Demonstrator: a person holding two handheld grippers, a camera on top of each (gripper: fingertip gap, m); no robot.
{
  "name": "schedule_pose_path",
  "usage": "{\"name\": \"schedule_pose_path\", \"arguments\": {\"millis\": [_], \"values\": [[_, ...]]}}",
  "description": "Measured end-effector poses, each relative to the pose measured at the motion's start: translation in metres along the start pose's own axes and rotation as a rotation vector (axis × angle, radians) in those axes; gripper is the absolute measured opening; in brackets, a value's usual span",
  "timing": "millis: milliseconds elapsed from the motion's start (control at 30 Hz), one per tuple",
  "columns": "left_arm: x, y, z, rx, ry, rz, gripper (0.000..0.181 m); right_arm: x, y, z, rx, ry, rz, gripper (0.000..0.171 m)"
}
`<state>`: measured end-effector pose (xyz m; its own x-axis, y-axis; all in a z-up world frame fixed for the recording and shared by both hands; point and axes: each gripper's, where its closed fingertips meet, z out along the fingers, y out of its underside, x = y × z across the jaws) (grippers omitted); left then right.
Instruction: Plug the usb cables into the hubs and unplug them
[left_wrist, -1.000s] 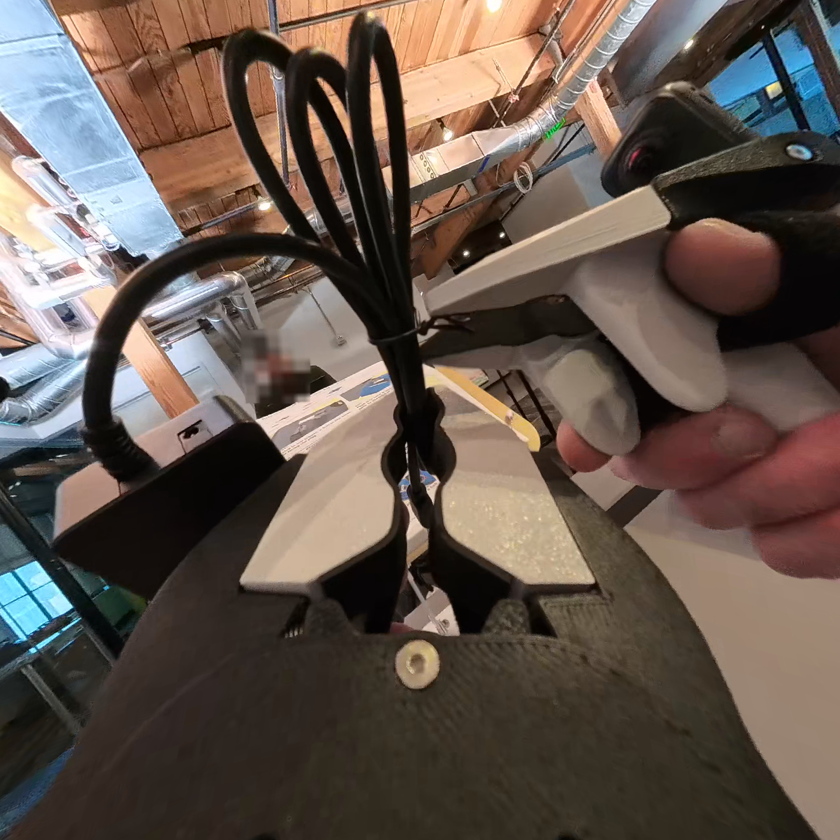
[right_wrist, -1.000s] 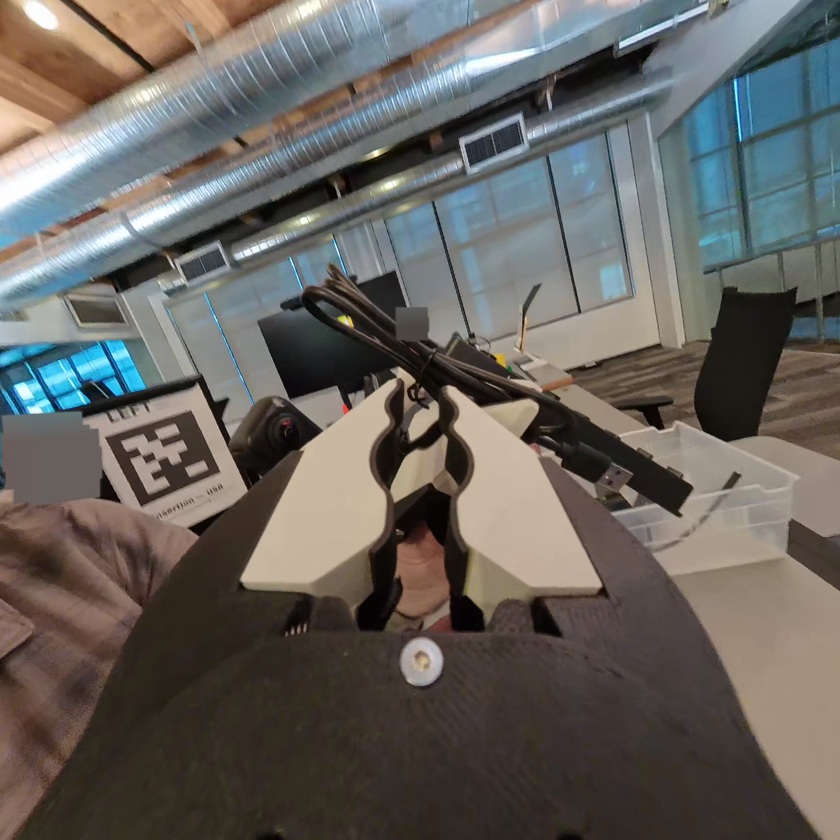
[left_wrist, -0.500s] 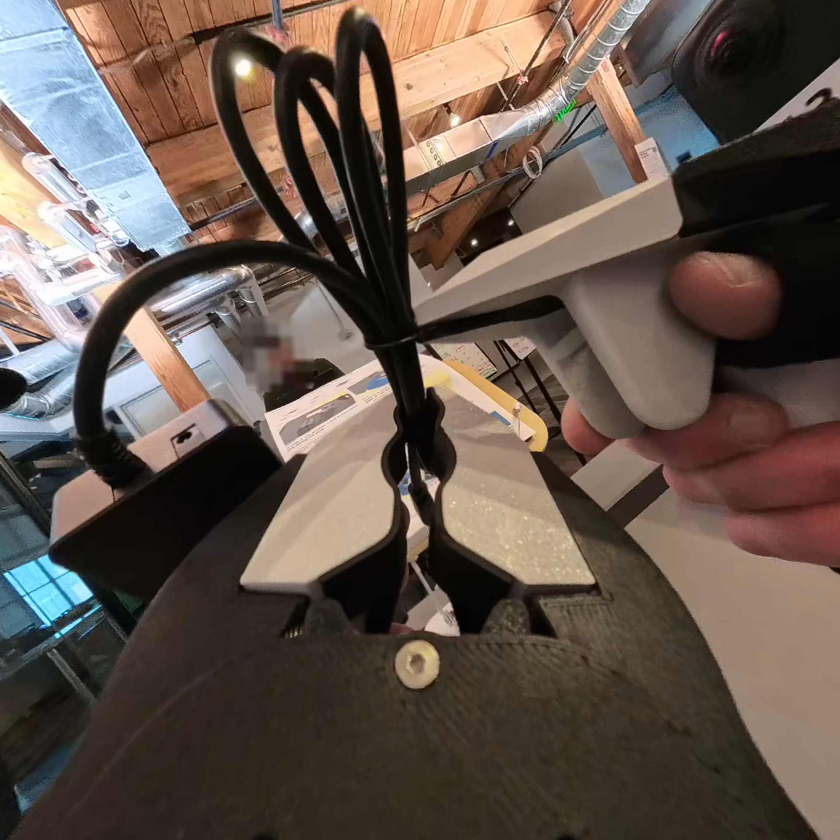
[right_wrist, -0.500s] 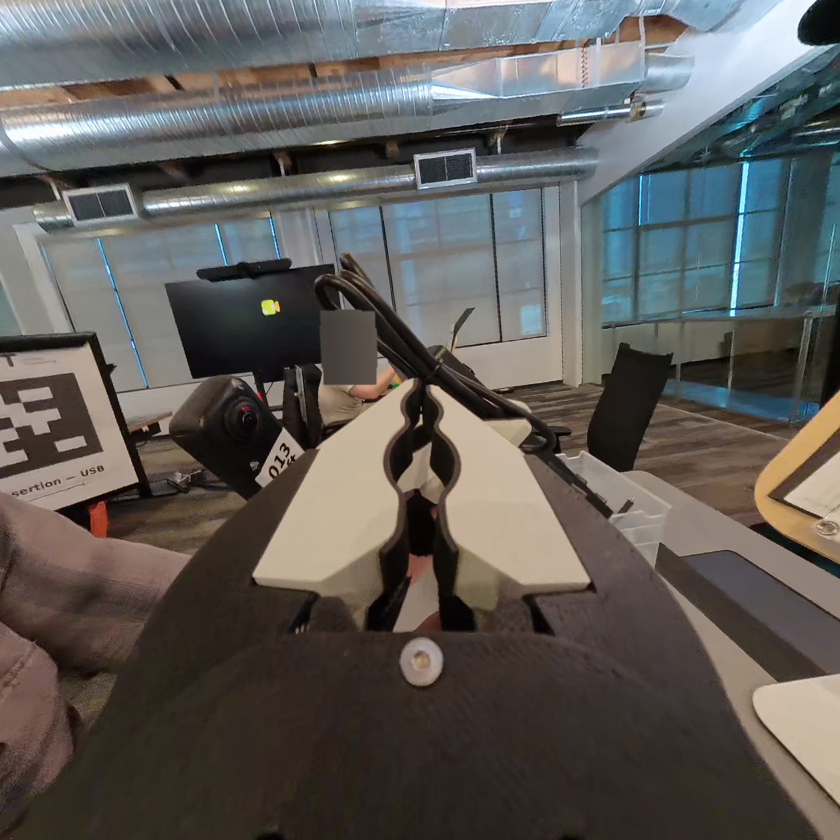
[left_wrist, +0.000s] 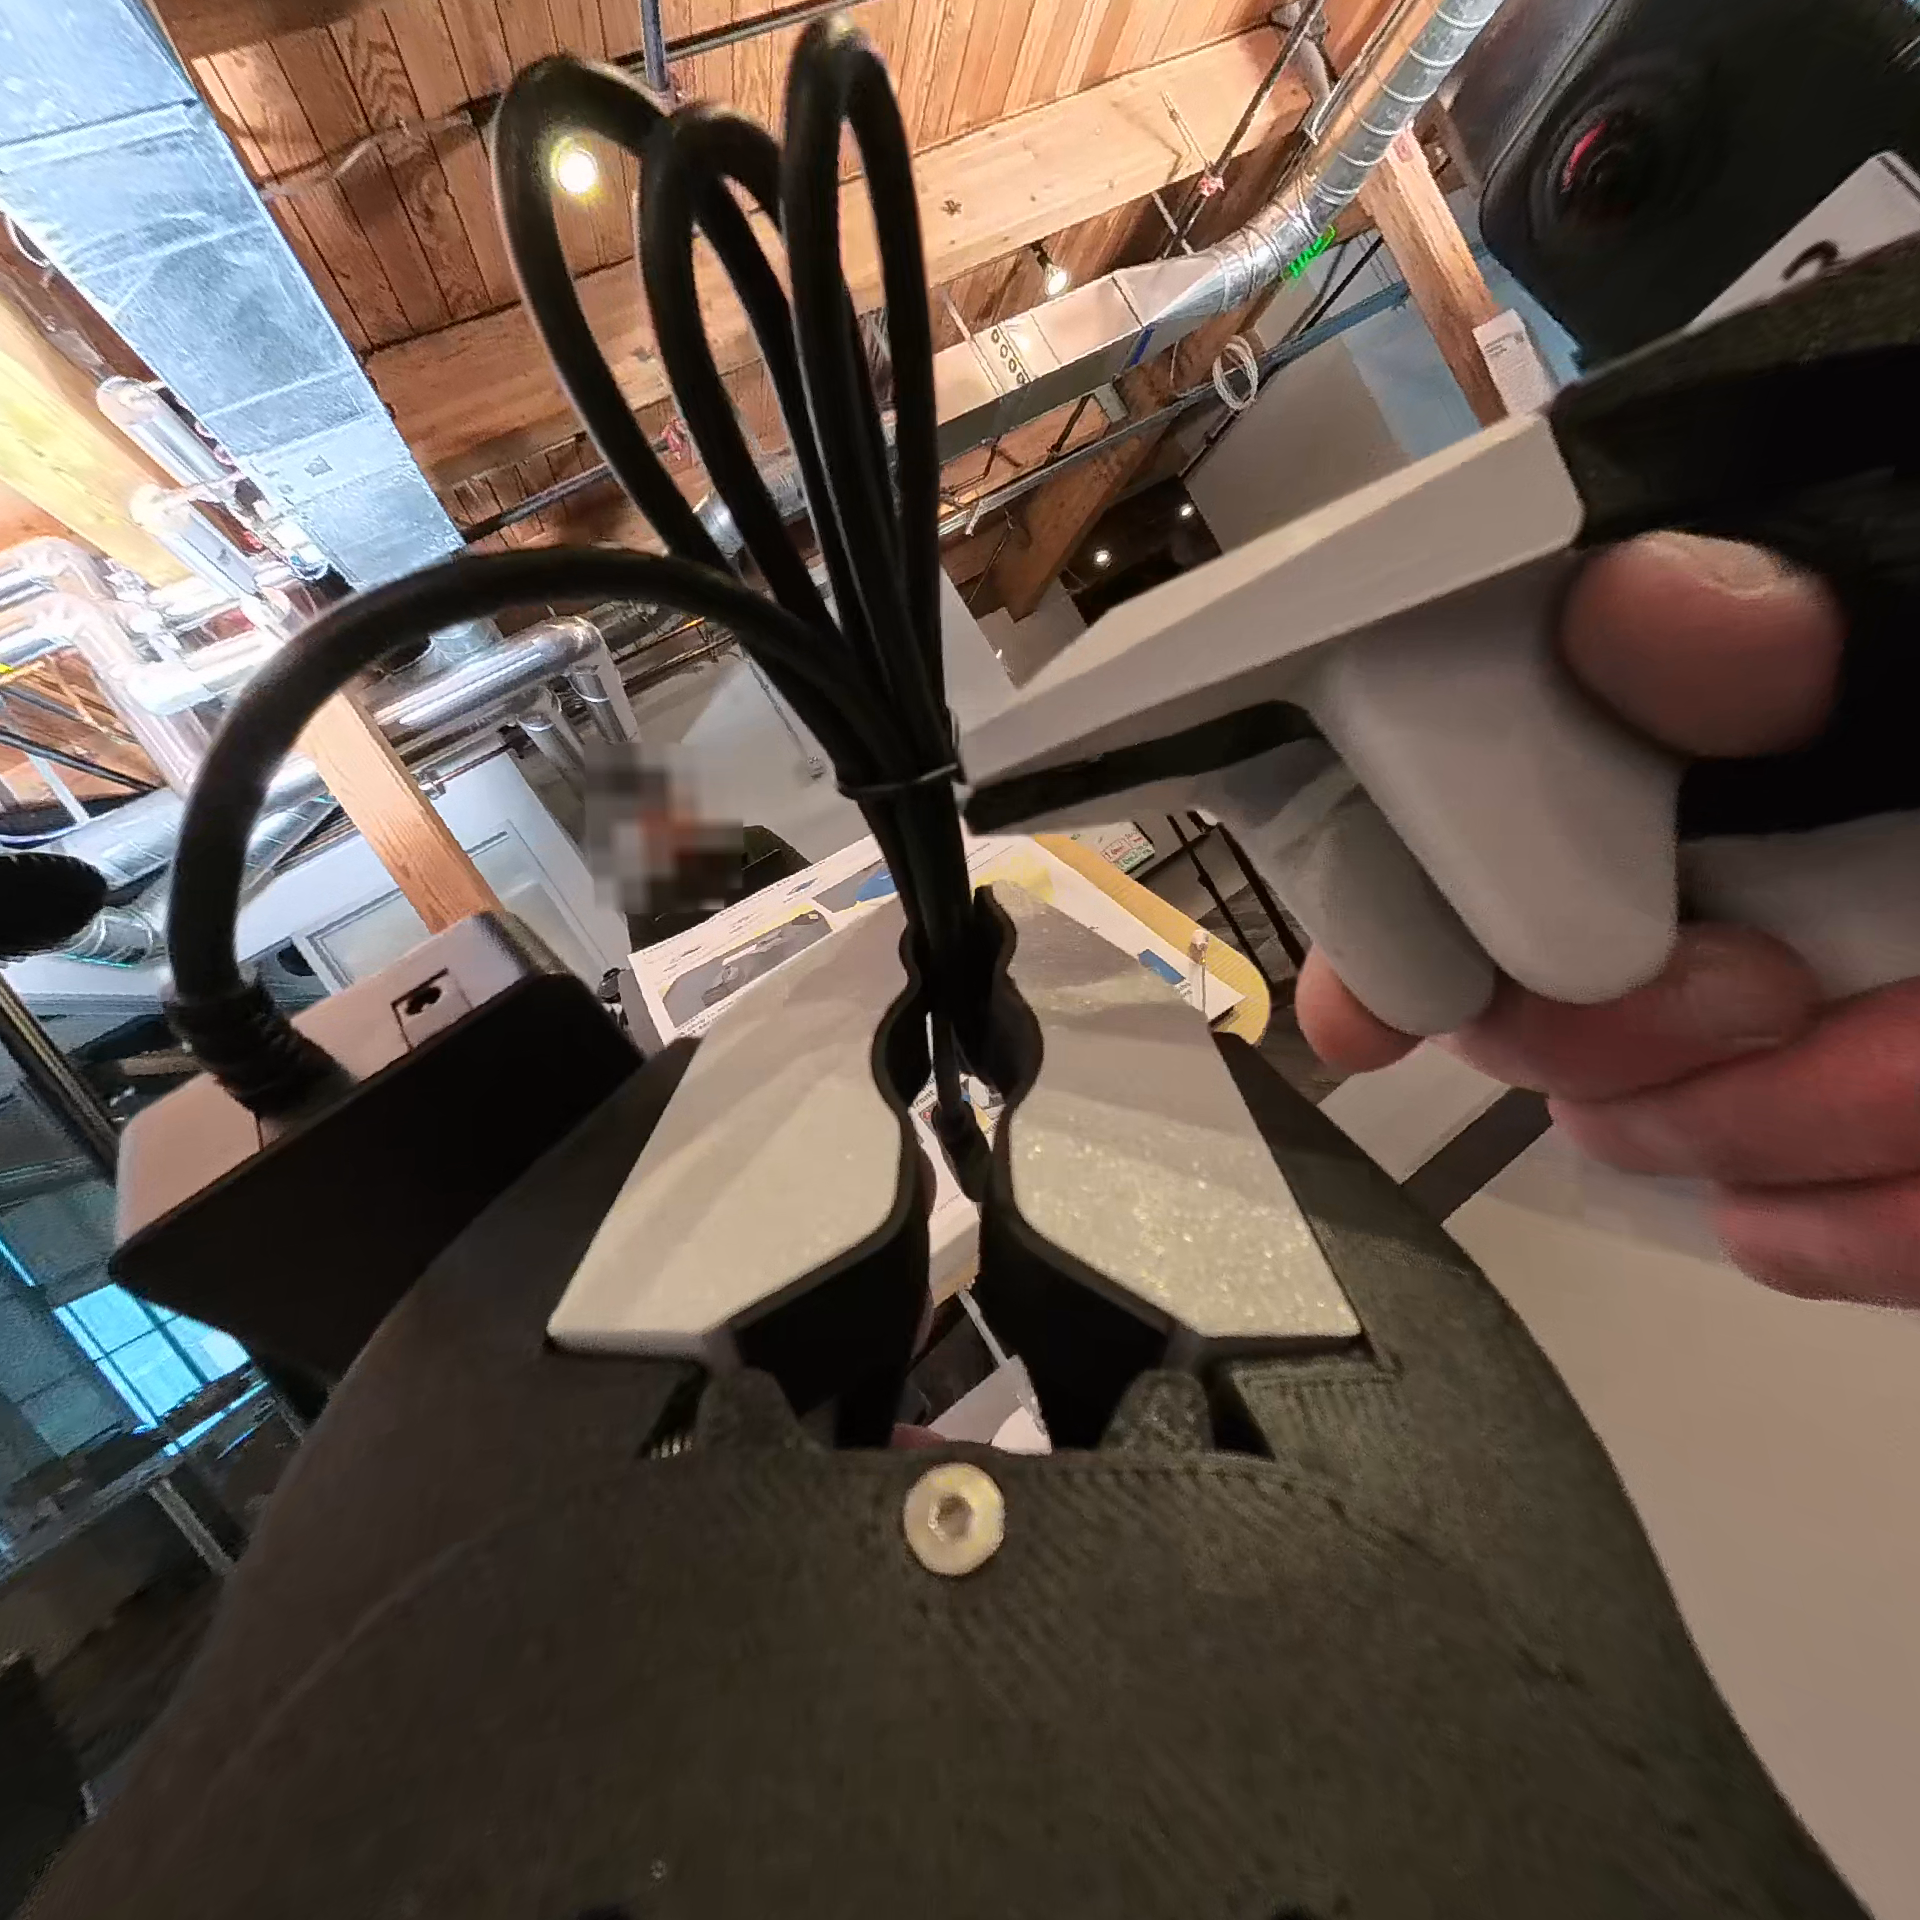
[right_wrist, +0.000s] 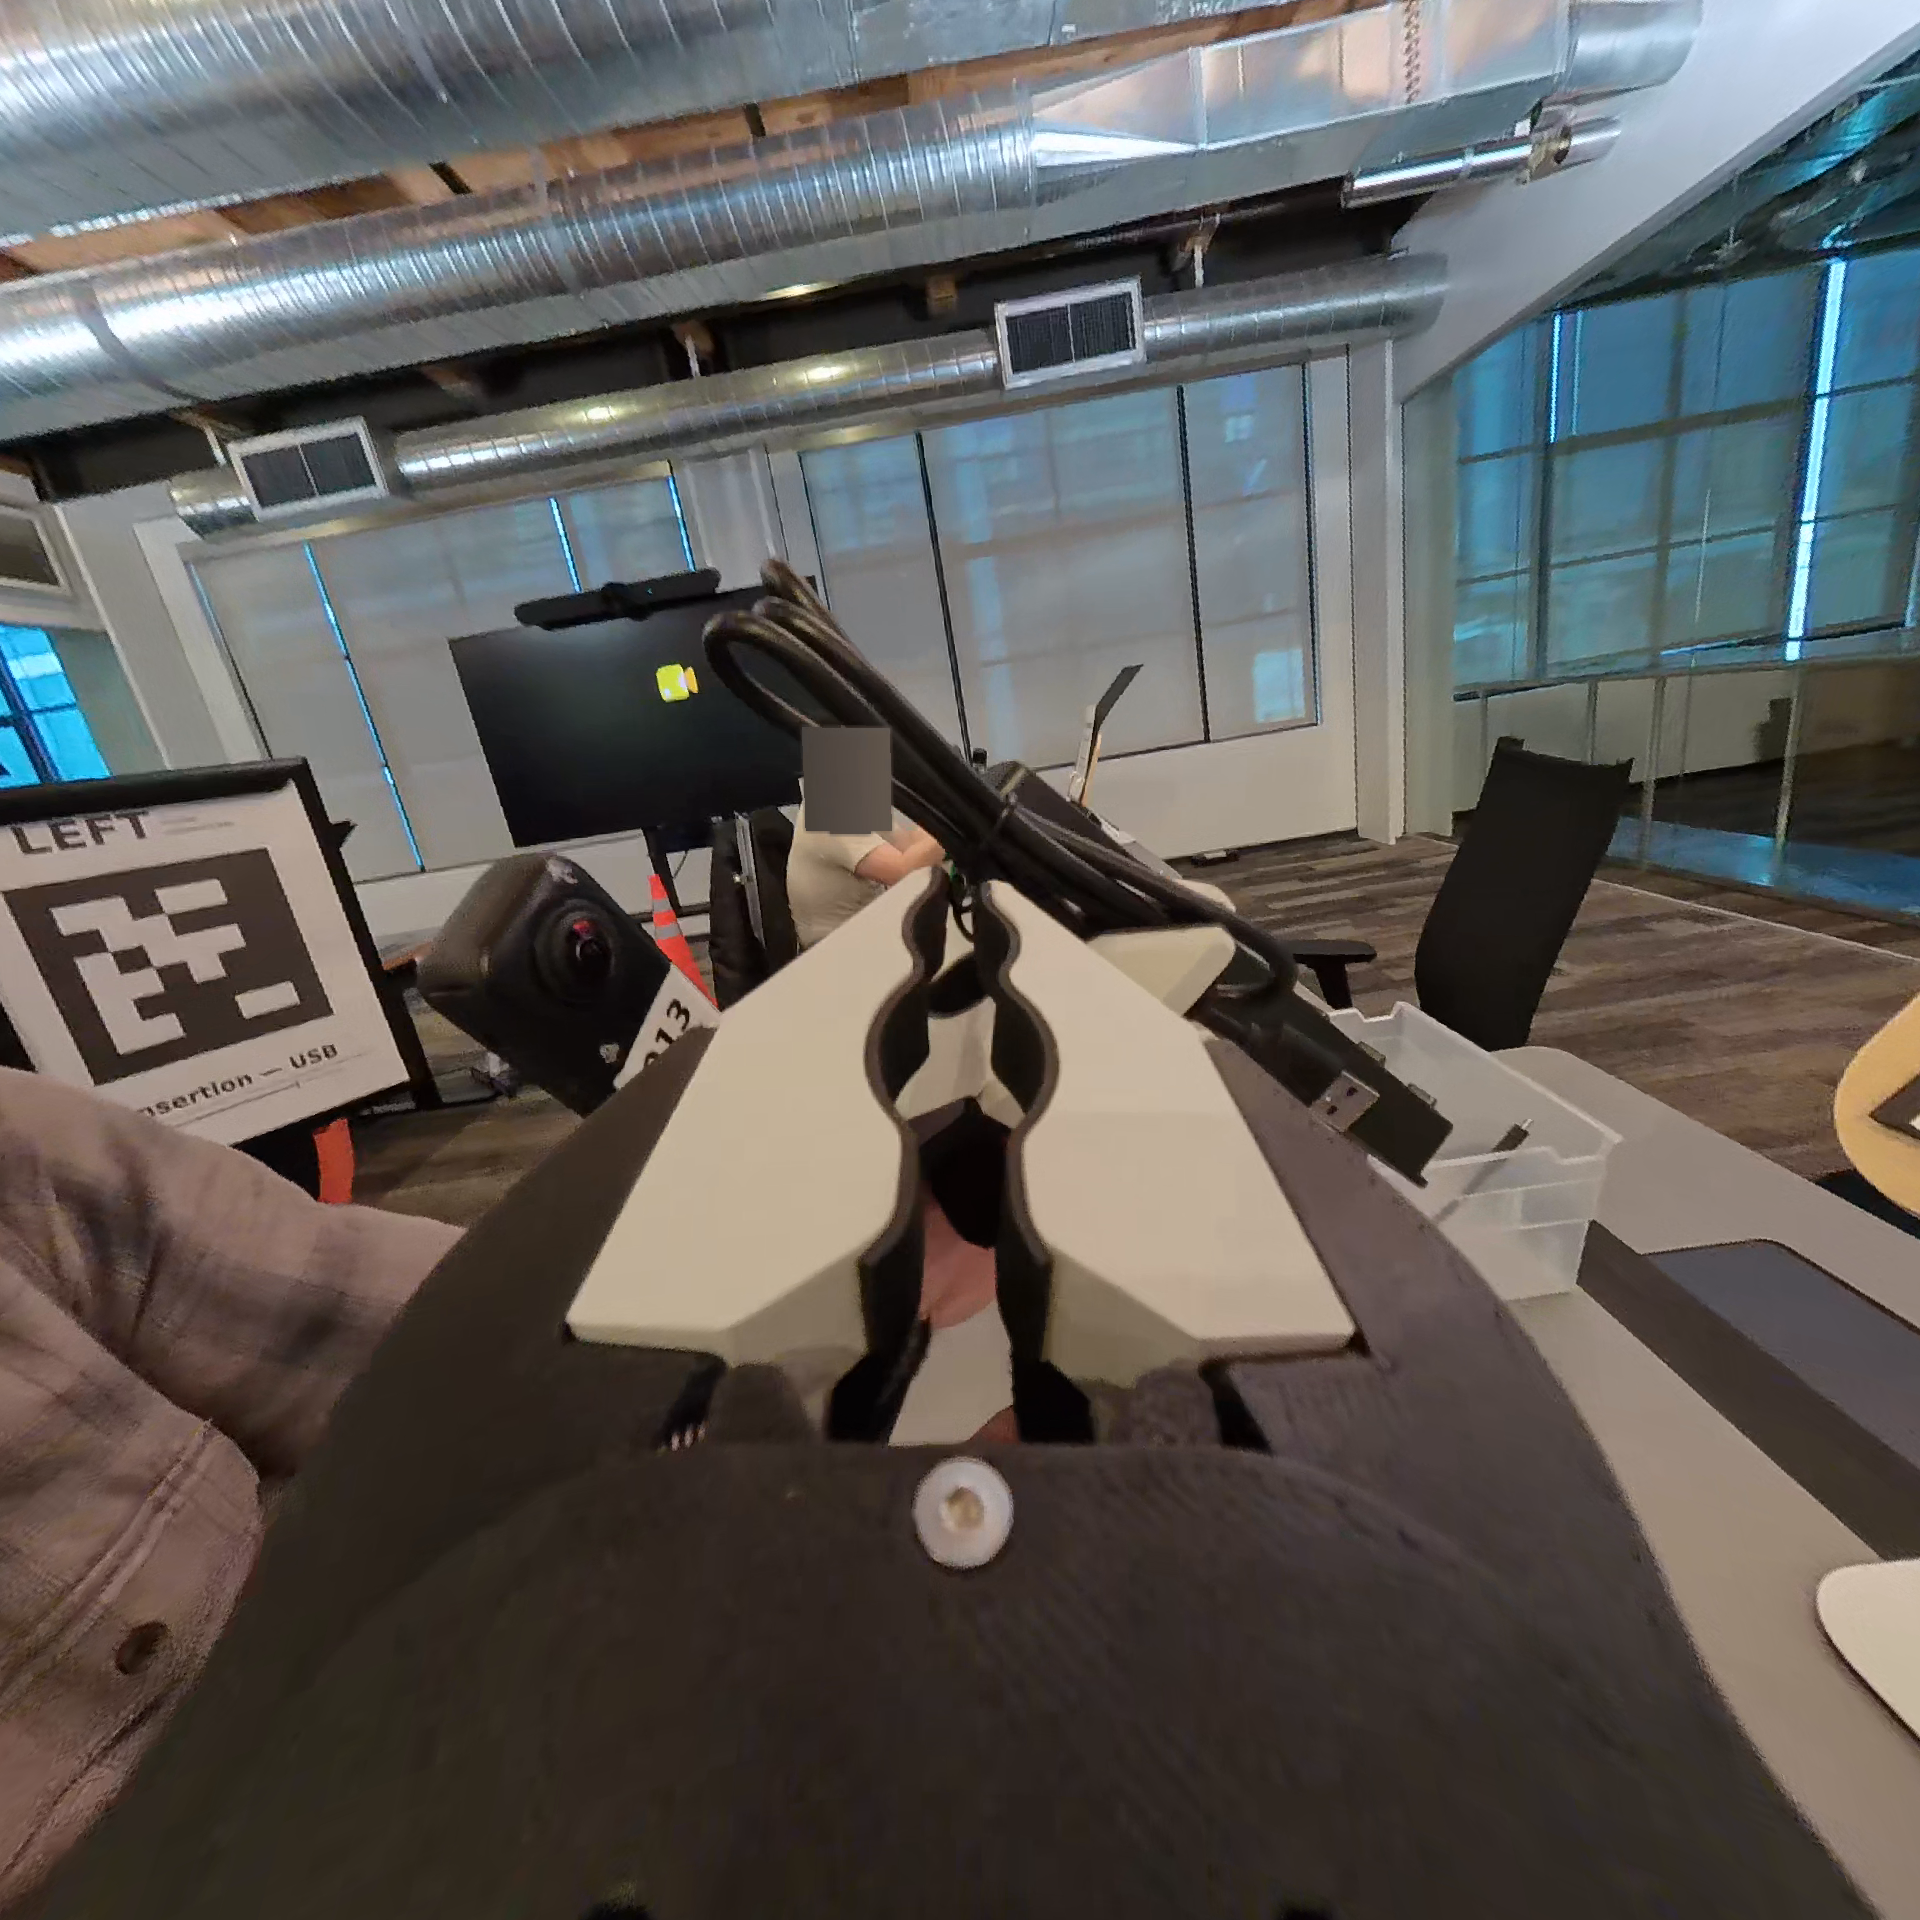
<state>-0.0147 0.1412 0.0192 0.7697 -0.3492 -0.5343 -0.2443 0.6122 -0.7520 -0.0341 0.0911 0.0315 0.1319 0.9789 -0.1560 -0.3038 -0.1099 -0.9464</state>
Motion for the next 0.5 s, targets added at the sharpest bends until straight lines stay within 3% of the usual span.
{"name": "schedule_pose_path", "arguments": {"millis": [200,300,500], "values": [[-0.0018,-0.0024,-0.0010,0.006,-0.014,0.010,0.005,-0.0031,-0.0023,0.0023,0.024,0.009,-0.011,0.000],[-0.0038,-0.0038,-0.0019,0.012,-0.030,0.028,0.006,-0.0011,-0.0029,0.0005,0.027,-0.014,0.039,0.013],[-0.0044,-0.0071,-0.0030,0.017,-0.062,0.096,0.006,-0.0027,-0.0052,0.0007,0.050,-0.045,0.103,0.009]]}}
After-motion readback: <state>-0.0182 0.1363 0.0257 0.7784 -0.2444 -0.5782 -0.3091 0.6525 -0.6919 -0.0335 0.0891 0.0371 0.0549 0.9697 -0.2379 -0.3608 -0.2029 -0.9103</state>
